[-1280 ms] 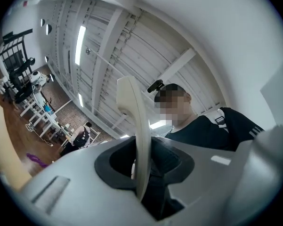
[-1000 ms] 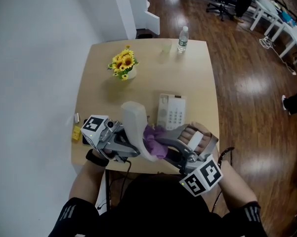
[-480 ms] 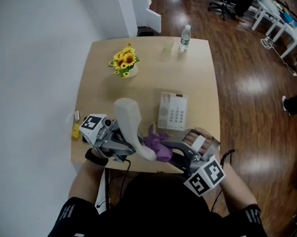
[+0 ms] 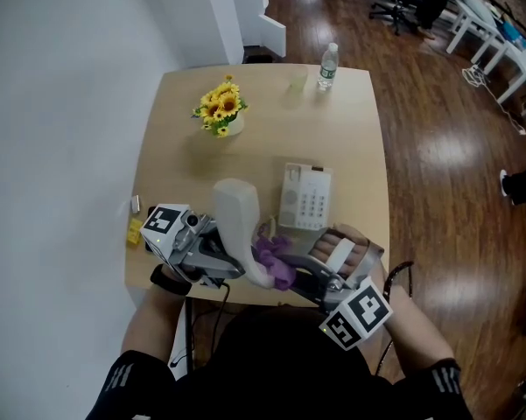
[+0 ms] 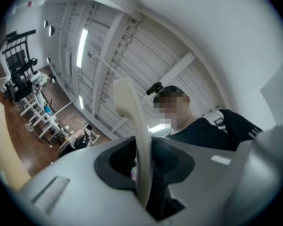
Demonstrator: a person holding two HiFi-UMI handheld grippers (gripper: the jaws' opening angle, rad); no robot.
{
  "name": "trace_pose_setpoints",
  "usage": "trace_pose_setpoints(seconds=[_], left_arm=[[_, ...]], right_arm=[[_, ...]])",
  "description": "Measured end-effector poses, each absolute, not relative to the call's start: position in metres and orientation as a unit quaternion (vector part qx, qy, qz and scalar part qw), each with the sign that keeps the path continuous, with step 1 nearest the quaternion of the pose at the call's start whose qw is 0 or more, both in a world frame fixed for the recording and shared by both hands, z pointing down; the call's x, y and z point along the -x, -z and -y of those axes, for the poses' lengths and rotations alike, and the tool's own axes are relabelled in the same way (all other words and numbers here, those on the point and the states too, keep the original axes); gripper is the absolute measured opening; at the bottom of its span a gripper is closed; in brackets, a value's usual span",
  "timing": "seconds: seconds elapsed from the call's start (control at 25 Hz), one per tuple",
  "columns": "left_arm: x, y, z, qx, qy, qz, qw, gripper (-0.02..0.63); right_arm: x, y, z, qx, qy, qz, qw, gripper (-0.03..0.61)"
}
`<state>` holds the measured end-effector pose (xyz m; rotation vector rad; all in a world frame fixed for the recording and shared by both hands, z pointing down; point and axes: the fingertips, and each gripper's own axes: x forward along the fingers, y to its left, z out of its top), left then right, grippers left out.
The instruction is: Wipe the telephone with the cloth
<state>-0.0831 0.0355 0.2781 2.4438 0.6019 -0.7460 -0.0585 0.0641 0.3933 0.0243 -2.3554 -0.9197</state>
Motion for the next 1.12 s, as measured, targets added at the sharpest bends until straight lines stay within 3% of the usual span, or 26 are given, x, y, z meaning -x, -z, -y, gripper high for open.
trace_pose_setpoints(seconds=[0.32,0.68,1.12], left_arm=[[0.087,-0.289,-0.023,-0.905,0.279,-0.178,0.266,0.091],[0.085,-0.338,-0.009,-0.916,0.245,-0.081,0.306,0.091],[0.082,-0.394,0.008,-0.898,0.236,0.005,0.372,0.091]], right_arm=[[0.038,-0.442,-0.058,-0.019,0.234,0.924,0.303,0.152],[0.003,-0.566,0.068,-0.166,0.007,0.931,0.324,0.152],[0.011,-0.654,0.215,-0.224,0.037,0.86,0.457,0.152]])
